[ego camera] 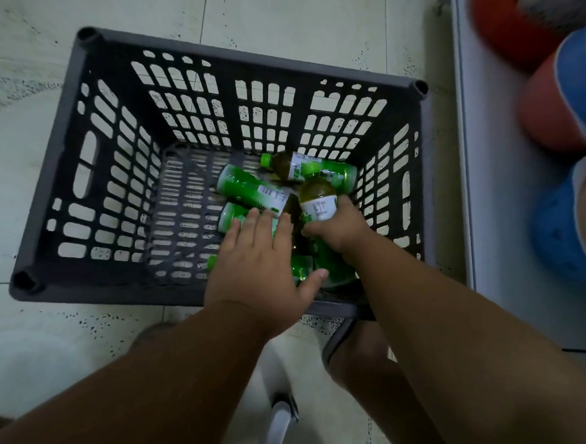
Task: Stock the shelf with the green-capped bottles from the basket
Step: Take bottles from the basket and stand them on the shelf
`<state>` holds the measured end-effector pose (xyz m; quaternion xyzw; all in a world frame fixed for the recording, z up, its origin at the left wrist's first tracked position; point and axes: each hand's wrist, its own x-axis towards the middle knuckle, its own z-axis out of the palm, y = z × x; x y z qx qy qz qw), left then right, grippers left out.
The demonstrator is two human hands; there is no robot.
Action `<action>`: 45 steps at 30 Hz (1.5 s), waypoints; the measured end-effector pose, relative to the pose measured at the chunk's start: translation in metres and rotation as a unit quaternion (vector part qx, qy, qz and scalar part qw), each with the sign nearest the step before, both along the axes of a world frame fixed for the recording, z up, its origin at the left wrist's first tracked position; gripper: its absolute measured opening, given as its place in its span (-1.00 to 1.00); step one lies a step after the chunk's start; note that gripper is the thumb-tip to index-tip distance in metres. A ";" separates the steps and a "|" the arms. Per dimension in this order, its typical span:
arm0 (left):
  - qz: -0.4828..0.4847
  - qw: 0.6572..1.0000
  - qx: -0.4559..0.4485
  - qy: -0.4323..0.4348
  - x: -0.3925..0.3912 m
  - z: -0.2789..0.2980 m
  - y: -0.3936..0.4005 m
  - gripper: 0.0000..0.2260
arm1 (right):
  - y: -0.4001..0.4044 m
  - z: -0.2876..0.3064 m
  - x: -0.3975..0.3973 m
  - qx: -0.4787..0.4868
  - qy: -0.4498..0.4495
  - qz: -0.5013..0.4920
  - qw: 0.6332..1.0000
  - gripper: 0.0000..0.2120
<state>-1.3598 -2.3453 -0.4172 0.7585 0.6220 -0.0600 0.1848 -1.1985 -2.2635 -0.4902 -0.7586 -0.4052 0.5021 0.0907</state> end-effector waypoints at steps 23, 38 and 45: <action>0.013 0.906 -0.003 -0.422 0.040 0.202 -0.058 0.00 | -0.162 0.343 0.035 0.449 0.031 -0.148 0.881 -0.51; -0.327 0.796 -0.122 -0.494 0.240 0.317 -0.181 -0.37 | -0.379 0.457 0.164 0.509 -0.098 -0.359 0.776 -0.50; -0.450 0.775 -0.120 -0.428 0.347 0.287 -0.223 -0.43 | -0.439 0.438 0.234 0.472 -0.207 -0.464 0.720 -0.36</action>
